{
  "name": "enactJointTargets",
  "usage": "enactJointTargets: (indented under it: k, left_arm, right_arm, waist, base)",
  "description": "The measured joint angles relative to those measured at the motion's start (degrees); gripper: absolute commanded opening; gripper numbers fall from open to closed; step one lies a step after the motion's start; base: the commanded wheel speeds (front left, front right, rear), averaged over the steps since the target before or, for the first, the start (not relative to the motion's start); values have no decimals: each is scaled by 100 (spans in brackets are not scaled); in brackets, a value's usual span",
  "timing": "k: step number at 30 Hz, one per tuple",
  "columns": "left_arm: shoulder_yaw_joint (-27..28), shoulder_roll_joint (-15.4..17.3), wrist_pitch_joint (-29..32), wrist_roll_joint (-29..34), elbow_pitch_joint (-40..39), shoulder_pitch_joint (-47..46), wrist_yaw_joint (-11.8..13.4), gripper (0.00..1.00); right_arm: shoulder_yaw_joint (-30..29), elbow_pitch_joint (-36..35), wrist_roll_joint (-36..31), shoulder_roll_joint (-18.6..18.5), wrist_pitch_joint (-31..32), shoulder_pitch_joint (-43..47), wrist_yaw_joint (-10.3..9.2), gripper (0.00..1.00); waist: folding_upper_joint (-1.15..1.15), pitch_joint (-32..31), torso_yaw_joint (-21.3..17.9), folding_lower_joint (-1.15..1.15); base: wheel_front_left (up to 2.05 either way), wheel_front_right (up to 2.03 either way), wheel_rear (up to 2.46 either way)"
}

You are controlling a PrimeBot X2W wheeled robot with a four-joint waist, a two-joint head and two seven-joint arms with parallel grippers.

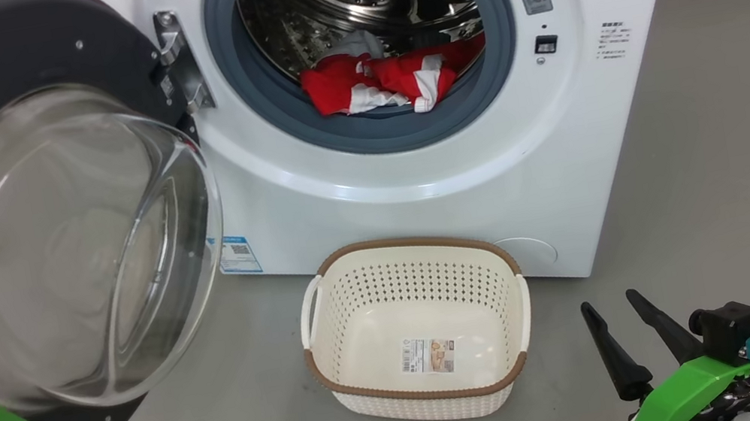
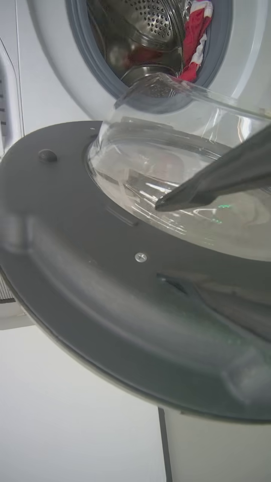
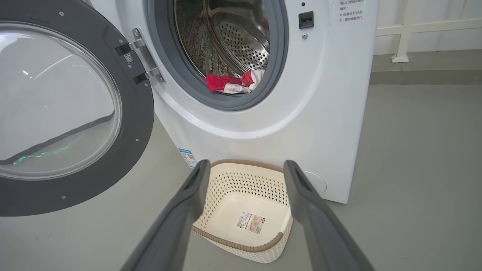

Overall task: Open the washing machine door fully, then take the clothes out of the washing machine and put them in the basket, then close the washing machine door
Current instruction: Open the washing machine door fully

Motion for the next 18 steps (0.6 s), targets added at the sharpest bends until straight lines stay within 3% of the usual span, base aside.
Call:
enactJointTargets:
  k: [7, 18]
  left_arm:
    - [-73, -298, 20, 1, -1104, 623, 67, 100]
    - [-559, -668, 215, -215, -2220, 1185, -162, 100]
  right_arm:
    - [3, -66, 83, 0, 0, 0, 0, 100]
    - [-5, -483, -38, -1, 0, -20, 0, 100]
  waist:
    - [0, -52, -174, 0]
    - [0, -102, -727, 0]
  base:
    - [0, 0, 0]
    - [0, 0, 0]
